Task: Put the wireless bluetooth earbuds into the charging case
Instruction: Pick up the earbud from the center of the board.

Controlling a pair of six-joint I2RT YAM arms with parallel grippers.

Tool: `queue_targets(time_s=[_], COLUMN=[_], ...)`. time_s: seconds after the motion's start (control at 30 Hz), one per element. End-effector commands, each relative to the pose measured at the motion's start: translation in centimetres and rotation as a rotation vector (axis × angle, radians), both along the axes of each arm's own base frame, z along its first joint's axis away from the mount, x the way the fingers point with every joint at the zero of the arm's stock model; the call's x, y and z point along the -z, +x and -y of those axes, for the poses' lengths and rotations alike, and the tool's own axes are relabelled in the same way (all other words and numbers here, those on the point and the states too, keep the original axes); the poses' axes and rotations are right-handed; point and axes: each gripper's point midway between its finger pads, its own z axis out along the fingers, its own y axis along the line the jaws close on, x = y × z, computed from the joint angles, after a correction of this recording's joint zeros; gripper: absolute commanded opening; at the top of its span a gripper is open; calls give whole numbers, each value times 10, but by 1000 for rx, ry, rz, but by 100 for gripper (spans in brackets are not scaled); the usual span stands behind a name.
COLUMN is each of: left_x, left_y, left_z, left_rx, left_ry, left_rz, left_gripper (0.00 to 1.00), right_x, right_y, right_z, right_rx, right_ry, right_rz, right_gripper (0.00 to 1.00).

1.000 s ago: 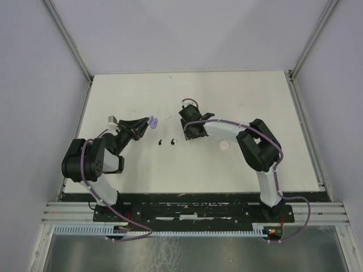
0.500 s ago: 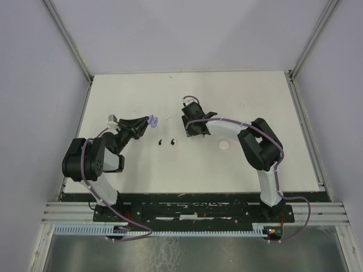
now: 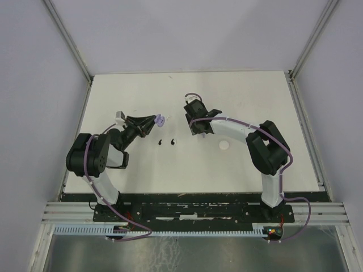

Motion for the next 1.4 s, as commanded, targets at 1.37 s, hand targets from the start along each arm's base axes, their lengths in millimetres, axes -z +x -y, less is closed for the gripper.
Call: queue_targets(time_s=[1.37], left_x=[-25], left_y=[-8], left_z=[30], left_rx=[82], left_ry=[10], left_rz=[149], left_gripper=[3], right_x=[15], right_y=[10], right_z=[11], right_rx=[196], right_ry=[35], right_rz=[-174], right_gripper=[45])
